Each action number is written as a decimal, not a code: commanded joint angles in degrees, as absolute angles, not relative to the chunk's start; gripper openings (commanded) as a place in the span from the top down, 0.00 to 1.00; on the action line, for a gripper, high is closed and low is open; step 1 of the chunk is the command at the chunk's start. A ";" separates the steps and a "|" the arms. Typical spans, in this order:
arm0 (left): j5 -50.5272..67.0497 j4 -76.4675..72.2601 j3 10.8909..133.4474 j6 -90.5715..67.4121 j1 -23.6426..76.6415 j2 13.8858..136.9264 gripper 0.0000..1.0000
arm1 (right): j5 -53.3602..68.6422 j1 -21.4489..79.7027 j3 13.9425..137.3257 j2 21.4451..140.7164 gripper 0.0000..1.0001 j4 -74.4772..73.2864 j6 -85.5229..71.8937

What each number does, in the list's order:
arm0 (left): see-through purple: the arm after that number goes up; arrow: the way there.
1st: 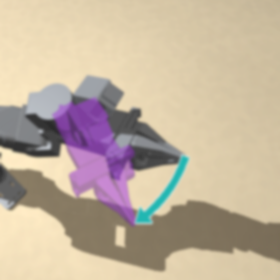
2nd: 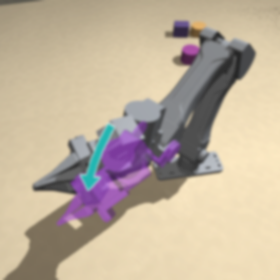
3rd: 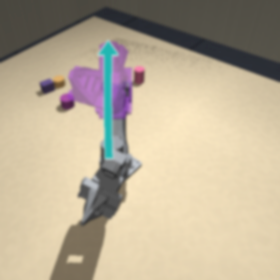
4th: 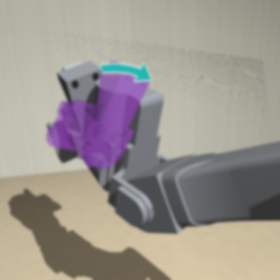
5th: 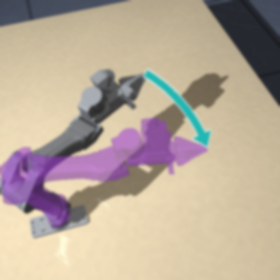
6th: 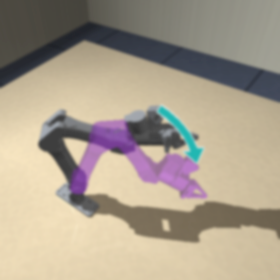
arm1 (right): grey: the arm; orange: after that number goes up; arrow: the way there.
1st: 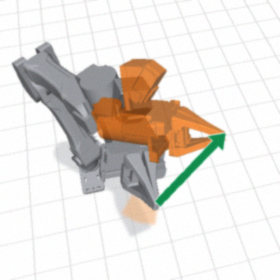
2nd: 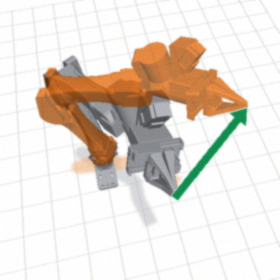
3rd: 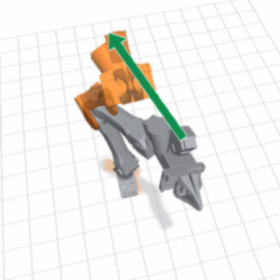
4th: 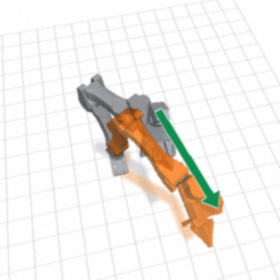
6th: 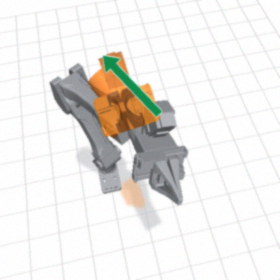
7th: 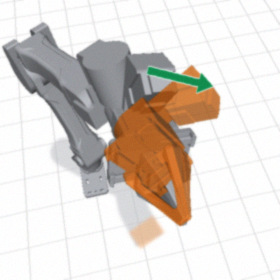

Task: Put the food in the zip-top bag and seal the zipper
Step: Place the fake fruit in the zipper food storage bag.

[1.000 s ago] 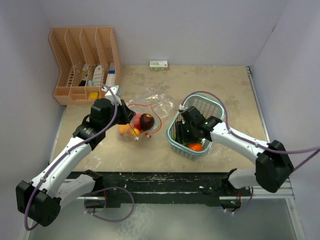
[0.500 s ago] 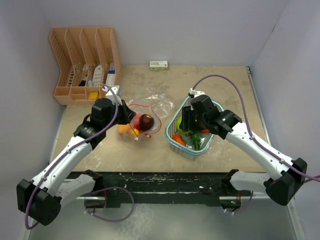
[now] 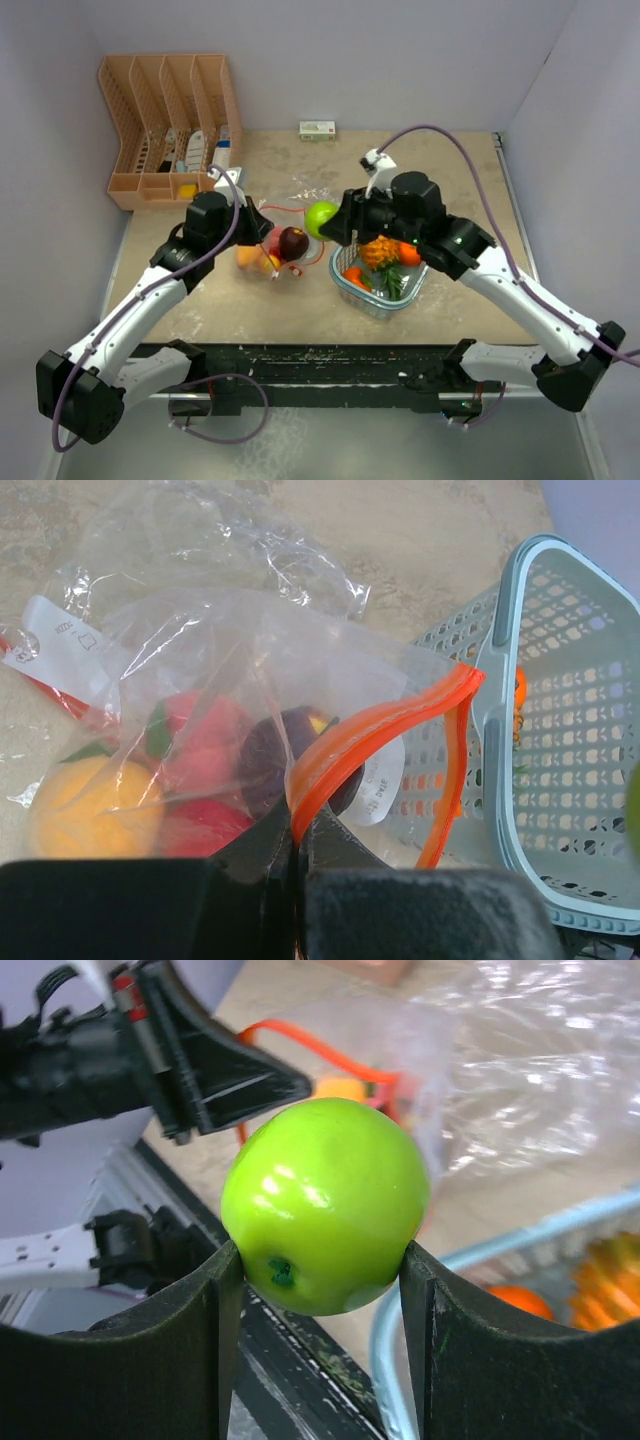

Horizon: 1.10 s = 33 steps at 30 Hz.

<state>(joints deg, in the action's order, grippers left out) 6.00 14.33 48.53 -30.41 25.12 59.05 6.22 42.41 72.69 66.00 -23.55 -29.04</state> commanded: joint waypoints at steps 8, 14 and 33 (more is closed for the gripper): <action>8.65 14.16 53.64 -30.93 25.04 57.03 0.99 | 6.59 50.88 71.43 77.91 0.91 -3.48 -30.37; 9.46 15.55 55.15 -31.10 25.05 55.32 0.99 | -5.13 51.59 73.52 81.94 0.91 -6.91 -29.93; 13.00 10.89 53.34 -32.89 25.05 58.73 1.00 | -3.50 55.98 81.61 89.96 0.15 -6.61 -28.79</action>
<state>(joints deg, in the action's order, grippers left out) 10.31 16.73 52.93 -31.11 24.69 58.02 -7.68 53.19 79.00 91.66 -8.93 -29.21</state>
